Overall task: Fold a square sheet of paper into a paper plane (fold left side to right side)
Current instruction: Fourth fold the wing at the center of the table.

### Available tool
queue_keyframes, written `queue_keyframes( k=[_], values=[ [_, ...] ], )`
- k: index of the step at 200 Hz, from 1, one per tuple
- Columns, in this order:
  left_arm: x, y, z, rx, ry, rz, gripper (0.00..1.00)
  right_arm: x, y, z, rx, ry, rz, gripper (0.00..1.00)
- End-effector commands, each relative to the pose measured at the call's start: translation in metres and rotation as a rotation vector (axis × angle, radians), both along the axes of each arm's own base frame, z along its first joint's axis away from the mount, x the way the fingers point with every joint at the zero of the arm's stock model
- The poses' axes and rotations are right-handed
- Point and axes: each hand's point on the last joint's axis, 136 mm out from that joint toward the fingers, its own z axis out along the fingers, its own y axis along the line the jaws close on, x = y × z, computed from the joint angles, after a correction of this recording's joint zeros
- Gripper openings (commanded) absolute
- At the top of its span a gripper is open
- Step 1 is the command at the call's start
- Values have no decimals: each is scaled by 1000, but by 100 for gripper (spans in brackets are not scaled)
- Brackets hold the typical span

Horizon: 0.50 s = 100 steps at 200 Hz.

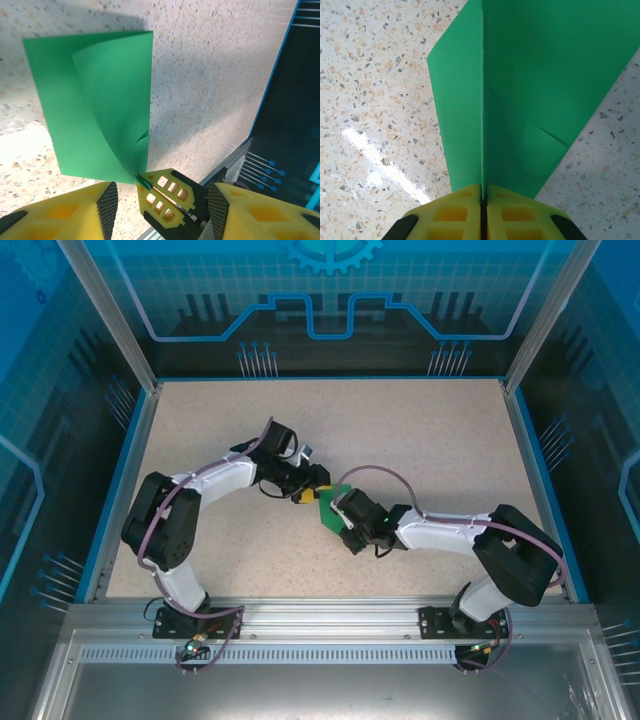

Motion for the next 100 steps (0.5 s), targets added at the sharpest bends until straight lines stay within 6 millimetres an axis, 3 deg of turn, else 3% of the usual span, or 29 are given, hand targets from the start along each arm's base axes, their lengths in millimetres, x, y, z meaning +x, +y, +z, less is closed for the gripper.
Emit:
queue_keyframes(
  k=[1,48,100],
  values=[
    [-3,18,2,22,16,29,55,-8,-1,-8,-2,26,0,9],
    [-4,39,5,34,7,65,55,-11,5,-1,72,59,8,8],
    [-22,39,-10,11,40,46,54,-15,11,2,192,171,16,7]
  ],
)
